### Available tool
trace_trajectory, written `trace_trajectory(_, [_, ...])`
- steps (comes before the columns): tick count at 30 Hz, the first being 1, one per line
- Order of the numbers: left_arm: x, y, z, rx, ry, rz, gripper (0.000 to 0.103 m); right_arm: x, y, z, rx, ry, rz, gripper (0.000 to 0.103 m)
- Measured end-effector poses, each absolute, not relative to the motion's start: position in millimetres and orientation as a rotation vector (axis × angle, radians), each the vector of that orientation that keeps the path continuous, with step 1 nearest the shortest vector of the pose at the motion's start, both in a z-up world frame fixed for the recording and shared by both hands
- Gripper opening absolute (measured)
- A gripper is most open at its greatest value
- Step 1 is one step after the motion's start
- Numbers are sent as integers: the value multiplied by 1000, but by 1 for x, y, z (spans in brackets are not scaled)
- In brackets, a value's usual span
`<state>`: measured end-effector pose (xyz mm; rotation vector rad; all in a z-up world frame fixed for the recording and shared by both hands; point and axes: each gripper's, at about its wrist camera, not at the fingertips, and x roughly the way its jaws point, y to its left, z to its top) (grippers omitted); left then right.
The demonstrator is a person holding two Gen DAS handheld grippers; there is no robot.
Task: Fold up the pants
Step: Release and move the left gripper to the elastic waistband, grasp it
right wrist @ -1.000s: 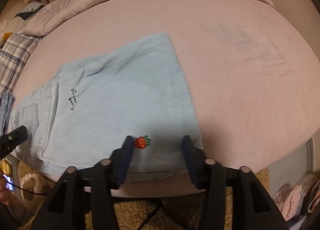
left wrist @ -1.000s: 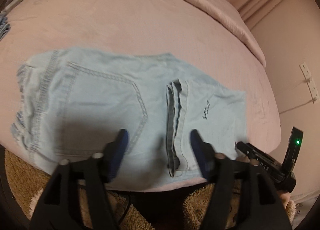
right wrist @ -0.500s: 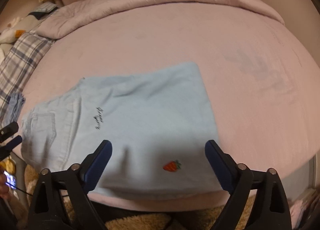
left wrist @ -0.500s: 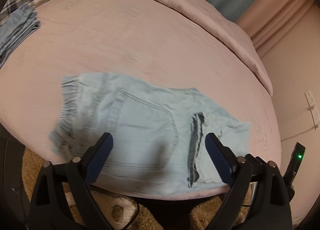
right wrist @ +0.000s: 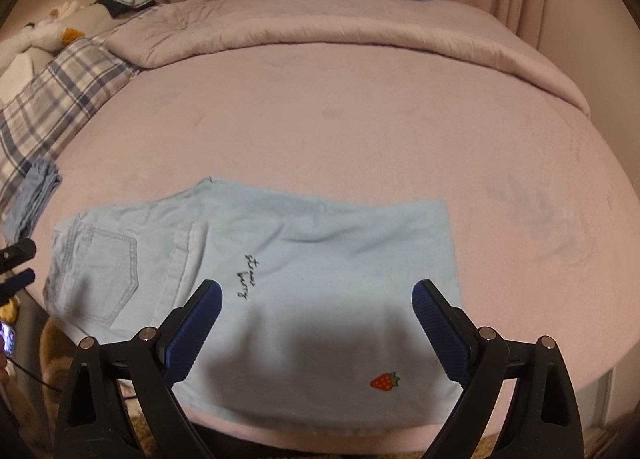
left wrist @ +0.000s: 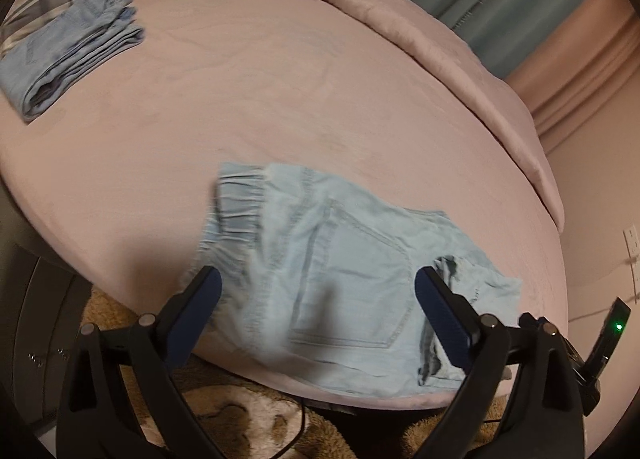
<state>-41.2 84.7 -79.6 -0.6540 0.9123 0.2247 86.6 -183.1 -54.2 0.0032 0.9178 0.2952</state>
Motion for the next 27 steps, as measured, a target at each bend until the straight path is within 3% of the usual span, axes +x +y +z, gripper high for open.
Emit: trace_trajectory(27, [-52,121,-132,-742,1022,279,97,84,-173,-62,5,958,288,95])
